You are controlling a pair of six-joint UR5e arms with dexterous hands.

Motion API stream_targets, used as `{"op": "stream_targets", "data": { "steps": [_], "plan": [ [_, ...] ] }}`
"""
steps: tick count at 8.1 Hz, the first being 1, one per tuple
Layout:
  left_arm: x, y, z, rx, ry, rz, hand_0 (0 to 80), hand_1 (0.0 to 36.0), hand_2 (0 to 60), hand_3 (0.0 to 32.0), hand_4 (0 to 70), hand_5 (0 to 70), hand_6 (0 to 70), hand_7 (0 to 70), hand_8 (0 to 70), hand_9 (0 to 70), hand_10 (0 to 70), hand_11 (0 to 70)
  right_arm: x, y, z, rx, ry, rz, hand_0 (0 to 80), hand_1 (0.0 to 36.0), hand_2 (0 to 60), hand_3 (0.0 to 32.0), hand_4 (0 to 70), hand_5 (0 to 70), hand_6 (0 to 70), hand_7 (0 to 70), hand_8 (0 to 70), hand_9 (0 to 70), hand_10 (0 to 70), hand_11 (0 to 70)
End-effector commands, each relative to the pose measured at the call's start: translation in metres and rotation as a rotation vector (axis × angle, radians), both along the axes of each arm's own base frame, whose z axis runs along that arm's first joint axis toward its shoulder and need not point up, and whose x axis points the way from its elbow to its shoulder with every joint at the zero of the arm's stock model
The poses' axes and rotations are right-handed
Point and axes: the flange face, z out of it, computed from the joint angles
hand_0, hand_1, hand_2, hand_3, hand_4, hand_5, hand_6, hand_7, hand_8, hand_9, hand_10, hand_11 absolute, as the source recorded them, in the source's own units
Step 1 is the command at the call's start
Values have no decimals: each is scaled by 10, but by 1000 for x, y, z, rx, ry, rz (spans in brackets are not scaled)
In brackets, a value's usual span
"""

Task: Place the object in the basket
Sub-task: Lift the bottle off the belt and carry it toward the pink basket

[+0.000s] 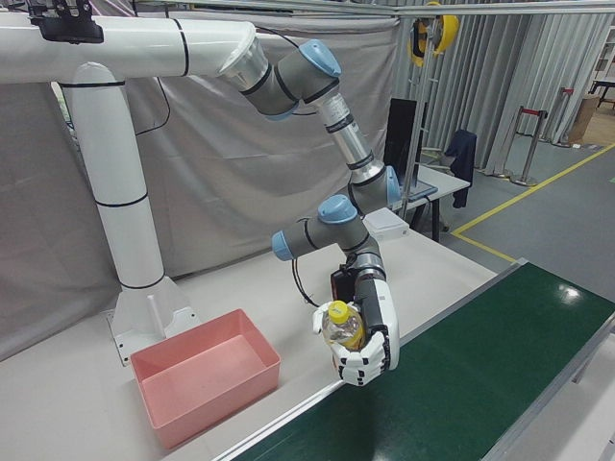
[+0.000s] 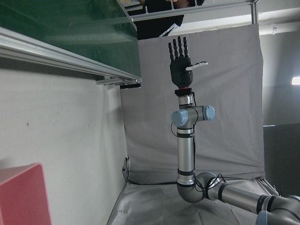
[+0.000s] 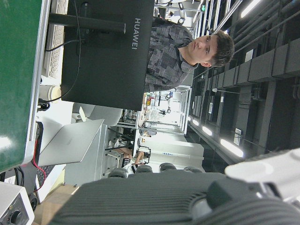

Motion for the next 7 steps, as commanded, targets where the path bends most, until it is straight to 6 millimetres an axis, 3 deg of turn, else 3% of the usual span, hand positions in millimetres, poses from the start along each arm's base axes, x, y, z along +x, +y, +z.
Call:
{"op": "stream_targets", "data": {
  "steps": [1,3,5,7],
  "plan": [
    [-5,82,3,34,17,97,544,354,600,0,458,700,675,700,700,700,700,700,0,1,1,-1,0,0,0,0,0,0,0,0,0,0,0,0,0,0],
    [26,131,-6,56,-5,193,546,359,600,0,445,700,650,700,700,700,700,700,0,1,1,-1,0,0,0,0,0,0,0,0,0,0,0,0,0,0],
    [61,161,-8,83,-41,258,553,357,600,0,424,700,621,700,700,700,700,700,0,1,1,-3,0,0,0,0,0,0,0,0,0,0,0,0,0,0],
    [83,197,-20,133,-48,319,562,352,600,0,396,700,599,700,700,700,700,700,0,1,1,-3,0,0,0,0,0,0,0,0,0,0,0,0,0,0]
  ]
}}
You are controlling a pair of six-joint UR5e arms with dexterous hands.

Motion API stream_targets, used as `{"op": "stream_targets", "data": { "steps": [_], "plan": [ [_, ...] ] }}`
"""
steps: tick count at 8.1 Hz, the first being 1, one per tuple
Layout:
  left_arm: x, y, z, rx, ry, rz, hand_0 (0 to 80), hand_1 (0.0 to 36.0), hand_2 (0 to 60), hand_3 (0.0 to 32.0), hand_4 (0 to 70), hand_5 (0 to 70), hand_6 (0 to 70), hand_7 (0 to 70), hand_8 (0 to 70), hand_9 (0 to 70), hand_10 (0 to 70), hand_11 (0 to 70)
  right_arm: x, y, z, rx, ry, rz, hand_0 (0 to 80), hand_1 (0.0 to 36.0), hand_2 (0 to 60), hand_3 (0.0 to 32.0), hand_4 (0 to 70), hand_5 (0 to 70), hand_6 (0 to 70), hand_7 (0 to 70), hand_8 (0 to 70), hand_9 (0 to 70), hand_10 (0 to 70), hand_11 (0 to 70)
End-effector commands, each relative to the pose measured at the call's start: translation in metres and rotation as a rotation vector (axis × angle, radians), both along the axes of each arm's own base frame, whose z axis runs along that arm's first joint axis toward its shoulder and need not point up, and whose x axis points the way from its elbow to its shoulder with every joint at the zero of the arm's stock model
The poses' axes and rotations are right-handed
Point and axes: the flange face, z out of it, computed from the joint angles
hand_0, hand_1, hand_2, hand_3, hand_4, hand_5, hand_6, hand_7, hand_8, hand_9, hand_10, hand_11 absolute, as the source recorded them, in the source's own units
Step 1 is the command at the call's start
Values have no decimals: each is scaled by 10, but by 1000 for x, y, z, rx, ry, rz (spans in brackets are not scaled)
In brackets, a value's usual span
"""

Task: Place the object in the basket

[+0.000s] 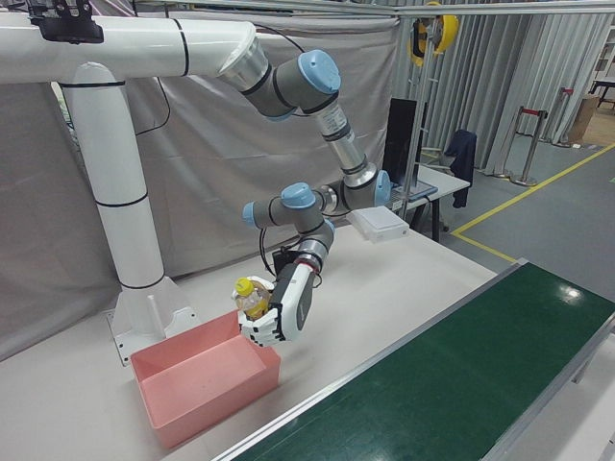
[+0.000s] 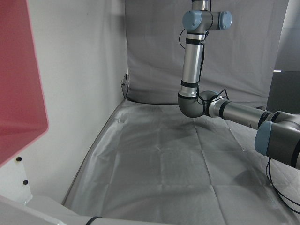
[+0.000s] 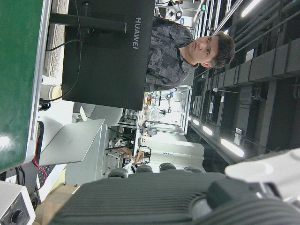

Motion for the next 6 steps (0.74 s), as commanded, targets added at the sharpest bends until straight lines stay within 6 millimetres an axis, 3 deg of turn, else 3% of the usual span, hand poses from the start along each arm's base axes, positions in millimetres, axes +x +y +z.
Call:
{"op": "stream_targets", "data": {
  "steps": [1,3,4,5,6],
  "plan": [
    [36,61,-17,80,-33,95,560,341,600,0,403,700,598,700,700,700,700,700,0,0,0,-1,0,0,0,0,0,0,0,0,0,0,0,0,0,0],
    [54,91,-7,88,-62,154,551,323,600,0,402,700,594,700,690,700,700,700,0,0,0,-1,2,0,0,0,0,0,0,0,0,0,0,0,0,0],
    [57,95,-6,90,-75,165,558,257,600,0,420,700,549,700,618,700,700,700,0,0,0,-1,2,0,0,0,0,0,0,0,0,0,0,0,0,0],
    [60,99,-6,91,-75,176,563,152,150,0,367,700,387,660,462,658,676,700,0,0,0,-1,2,0,0,0,0,0,0,0,0,0,0,0,0,0],
    [61,102,-3,93,-67,182,548,70,0,0,316,445,186,403,272,424,476,679,0,0,0,-1,2,0,0,0,0,0,0,0,0,0,0,0,0,0]
  ]
}}
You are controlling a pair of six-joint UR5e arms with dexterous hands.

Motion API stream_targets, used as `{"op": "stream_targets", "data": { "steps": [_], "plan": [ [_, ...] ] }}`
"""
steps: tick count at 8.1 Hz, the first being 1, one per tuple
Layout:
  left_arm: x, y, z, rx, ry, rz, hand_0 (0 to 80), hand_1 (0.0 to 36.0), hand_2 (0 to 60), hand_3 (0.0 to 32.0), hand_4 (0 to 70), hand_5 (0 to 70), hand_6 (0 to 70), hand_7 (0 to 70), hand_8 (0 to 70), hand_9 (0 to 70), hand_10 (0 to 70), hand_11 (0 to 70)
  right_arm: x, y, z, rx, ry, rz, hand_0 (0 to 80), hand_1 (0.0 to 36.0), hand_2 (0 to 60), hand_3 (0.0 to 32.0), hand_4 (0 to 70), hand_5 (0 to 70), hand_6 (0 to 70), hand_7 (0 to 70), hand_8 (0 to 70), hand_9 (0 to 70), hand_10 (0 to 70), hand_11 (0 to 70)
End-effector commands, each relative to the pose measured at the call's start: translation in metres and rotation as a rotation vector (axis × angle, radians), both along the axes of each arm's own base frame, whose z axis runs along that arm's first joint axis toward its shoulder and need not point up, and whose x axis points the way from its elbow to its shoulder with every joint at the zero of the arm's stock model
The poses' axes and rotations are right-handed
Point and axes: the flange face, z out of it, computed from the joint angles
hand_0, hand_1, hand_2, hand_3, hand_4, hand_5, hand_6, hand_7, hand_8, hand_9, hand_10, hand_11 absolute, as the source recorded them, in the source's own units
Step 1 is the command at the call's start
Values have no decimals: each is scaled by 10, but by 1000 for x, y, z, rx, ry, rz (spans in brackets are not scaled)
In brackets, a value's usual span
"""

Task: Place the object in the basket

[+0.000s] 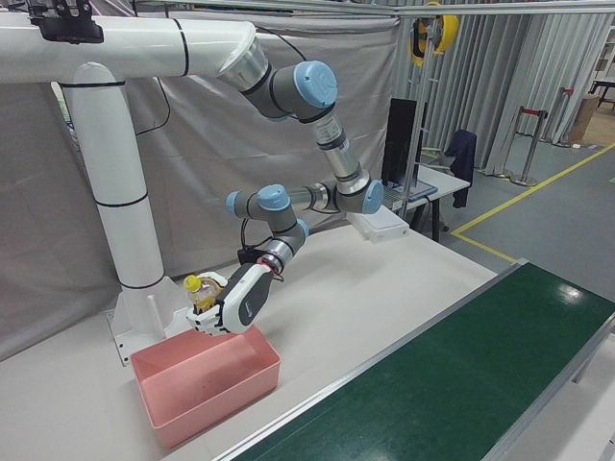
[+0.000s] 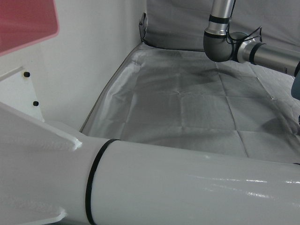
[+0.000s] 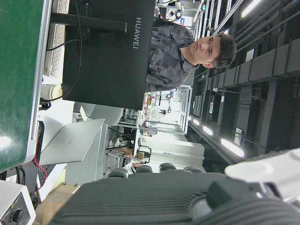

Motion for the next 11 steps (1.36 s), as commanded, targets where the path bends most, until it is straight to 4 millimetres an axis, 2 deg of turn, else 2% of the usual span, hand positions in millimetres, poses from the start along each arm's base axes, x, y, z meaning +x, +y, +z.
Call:
{"op": "stream_targets", "data": {
  "steps": [1,2,3,4,5,6,7,9,11],
  "plan": [
    [-1,12,22,17,18,46,542,0,0,0,246,376,101,270,168,284,331,478,0,0,0,0,0,0,0,0,0,0,0,0,0,0,0,0,0,0],
    [-9,19,48,33,34,89,533,0,0,0,189,379,65,218,112,205,272,402,0,0,0,0,0,0,0,0,0,0,0,0,0,0,0,0,0,0],
    [-15,18,56,17,51,99,528,0,0,0,128,353,33,175,73,147,222,331,0,0,0,0,0,0,0,0,0,0,0,0,0,0,0,0,0,0],
    [-31,23,54,13,60,100,543,0,0,0,99,280,7,135,39,89,189,287,0,0,0,0,0,0,0,0,0,0,0,0,0,0,0,0,0,0],
    [-49,31,52,14,65,104,565,17,0,0,76,241,0,40,9,34,141,219,0,0,1,-2,0,0,0,0,0,0,0,0,0,0,0,0,0,0],
    [-51,33,48,17,72,106,578,27,0,4,79,125,0,6,0,7,96,156,0,0,1,-2,0,0,0,0,0,0,0,0,0,0,0,0,0,0],
    [-49,35,47,17,63,106,575,30,0,18,83,46,0,0,0,0,27,56,0,0,0,0,0,0,0,0,0,0,0,0,0,0,0,0,0,0],
    [-50,33,46,15,65,101,609,52,0,32,67,0,0,0,0,0,0,0,0,0,0,0,0,0,0,0,0,0,0,0,0,0,0,0,0,0],
    [-53,34,42,19,74,100,696,80,0,36,60,0,0,0,0,0,0,0,0,0,0,0,0,0,0,0,0,0,0,0,0,0,0,0,0,0]
  ]
}}
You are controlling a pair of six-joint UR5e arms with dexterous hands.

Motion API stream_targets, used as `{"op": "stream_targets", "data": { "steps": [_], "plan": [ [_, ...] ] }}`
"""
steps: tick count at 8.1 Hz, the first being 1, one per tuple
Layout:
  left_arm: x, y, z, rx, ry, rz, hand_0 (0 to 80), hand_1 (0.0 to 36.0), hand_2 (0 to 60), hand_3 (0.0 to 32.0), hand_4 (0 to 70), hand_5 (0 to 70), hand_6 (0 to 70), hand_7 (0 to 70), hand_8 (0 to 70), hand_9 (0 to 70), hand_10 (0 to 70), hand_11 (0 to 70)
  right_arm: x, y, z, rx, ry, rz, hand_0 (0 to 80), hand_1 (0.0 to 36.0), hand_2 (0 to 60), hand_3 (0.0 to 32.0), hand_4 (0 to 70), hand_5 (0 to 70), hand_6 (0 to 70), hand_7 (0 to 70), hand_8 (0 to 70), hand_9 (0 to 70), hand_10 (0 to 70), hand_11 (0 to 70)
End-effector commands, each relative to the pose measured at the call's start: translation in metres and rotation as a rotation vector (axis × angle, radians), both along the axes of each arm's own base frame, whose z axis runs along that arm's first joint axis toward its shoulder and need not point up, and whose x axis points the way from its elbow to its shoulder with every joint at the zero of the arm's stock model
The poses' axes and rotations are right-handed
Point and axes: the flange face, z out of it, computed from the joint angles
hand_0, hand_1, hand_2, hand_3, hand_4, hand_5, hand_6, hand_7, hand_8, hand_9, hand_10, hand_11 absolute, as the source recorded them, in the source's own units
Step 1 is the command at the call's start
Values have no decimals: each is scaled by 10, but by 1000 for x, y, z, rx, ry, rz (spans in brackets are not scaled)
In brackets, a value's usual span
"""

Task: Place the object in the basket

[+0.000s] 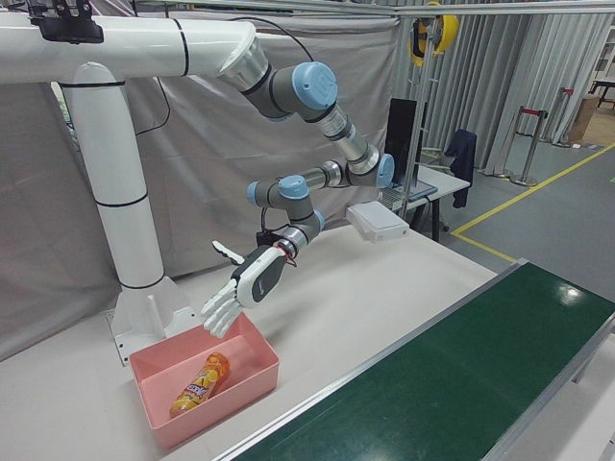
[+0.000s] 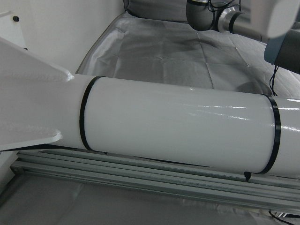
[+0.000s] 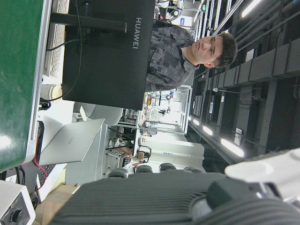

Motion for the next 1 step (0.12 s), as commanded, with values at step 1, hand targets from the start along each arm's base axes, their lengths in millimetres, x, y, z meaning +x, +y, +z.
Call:
{"op": "stream_targets", "data": {
  "steps": [1],
  "plan": [
    [-4,1,-7,3,6,-3,768,90,0,36,57,0,0,0,0,0,0,0,0,0,0,0,0,0,0,0,0,0,0,0,0,0,0,0,0,0]
  ]
}}
